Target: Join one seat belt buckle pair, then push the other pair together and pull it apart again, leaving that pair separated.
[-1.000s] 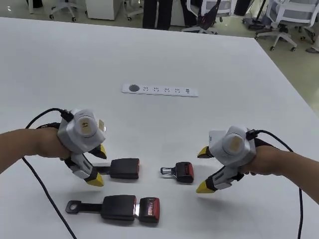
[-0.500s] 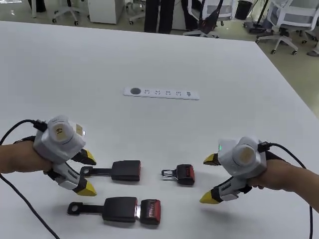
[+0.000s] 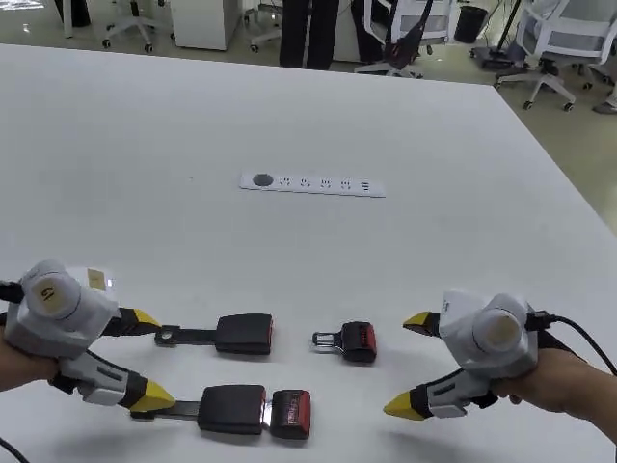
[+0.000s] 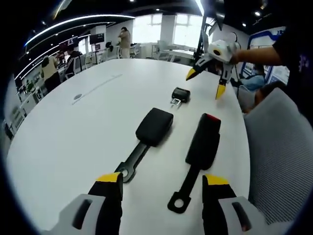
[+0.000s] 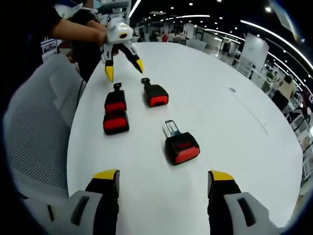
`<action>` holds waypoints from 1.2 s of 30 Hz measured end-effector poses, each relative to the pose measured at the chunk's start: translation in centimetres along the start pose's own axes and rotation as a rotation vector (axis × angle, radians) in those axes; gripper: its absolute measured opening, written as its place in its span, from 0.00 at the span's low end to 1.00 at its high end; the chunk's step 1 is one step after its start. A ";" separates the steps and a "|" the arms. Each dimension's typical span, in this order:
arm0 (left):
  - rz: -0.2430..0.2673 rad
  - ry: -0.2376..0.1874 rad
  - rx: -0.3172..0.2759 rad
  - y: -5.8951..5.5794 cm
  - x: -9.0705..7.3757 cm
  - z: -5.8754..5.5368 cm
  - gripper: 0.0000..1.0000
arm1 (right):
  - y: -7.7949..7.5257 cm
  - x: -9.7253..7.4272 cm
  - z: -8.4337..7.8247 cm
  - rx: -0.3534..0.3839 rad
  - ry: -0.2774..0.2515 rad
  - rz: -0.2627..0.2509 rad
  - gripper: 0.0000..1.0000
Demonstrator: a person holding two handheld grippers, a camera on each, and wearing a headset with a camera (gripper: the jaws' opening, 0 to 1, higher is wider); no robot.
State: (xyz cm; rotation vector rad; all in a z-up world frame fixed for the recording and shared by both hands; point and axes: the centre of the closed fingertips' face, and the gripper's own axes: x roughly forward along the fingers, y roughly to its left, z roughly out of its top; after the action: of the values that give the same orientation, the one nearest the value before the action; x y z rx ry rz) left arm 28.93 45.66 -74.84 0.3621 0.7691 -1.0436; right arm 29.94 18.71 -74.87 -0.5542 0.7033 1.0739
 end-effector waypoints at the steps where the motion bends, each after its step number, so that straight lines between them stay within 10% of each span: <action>1: 0.003 -0.004 -0.007 -0.2 0.0 -0.1 0.70 | 0.1 0.0 0.0 0.009 -0.005 -0.005 0.75; 13: 0.108 -0.162 -0.053 -2.5 -0.6 0.2 0.92 | 2.3 0.2 1.1 0.076 -0.137 -0.079 0.94; 20: 0.164 -0.246 -0.081 -2.0 -1.0 0.7 1.00 | 2.7 0.4 1.5 0.121 -0.195 -0.107 0.99; 36: 0.175 -0.257 -0.091 -2.5 -0.8 0.7 1.00 | 3.4 0.0 2.4 0.187 -0.249 -0.145 0.99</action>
State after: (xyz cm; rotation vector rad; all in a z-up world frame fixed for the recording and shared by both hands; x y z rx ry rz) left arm 26.79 44.51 -73.57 0.2075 0.5414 -0.8677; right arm 27.36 21.72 -73.52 -0.2993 0.5294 0.9112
